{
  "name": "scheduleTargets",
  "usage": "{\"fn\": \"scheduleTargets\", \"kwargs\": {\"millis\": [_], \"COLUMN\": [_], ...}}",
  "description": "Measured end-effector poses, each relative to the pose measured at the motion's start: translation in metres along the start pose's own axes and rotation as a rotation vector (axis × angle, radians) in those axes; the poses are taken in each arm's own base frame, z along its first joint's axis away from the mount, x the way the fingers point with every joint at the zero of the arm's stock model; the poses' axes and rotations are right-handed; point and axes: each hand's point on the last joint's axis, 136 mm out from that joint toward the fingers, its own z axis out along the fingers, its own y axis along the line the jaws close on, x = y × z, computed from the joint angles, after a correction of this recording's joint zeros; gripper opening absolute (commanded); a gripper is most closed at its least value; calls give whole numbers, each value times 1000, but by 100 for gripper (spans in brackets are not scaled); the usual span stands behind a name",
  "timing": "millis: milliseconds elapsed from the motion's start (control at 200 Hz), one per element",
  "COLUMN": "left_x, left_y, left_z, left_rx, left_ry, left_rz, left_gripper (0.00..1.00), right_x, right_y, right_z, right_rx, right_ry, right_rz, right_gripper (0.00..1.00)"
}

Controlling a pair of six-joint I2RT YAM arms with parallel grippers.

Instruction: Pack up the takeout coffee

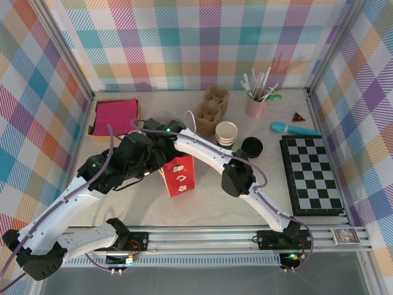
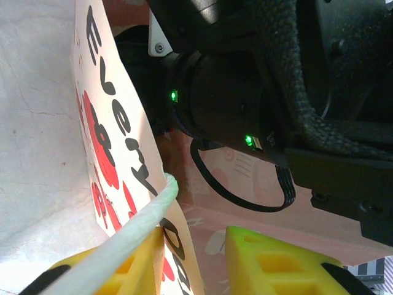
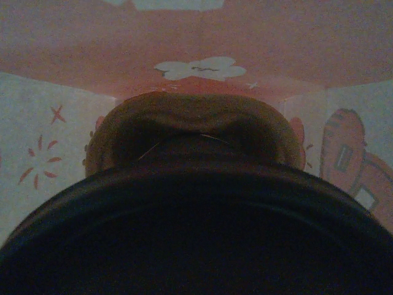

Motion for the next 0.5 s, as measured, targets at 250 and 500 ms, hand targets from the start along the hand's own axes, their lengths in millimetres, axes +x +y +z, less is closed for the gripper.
{"fn": "scheduleTargets", "kwargs": {"millis": [250, 500], "left_x": [0, -1], "left_y": [0, 1], "left_z": [0, 1], "left_rx": [-3, -8], "left_ry": [-2, -4], "left_rz": [0, 0], "left_gripper": [32, 32], "right_x": [6, 17], "right_y": [-4, -10], "right_z": [-3, -6], "right_rx": [11, 35], "right_ry": [27, 68], "right_rz": [0, -10], "right_gripper": [100, 100]}}
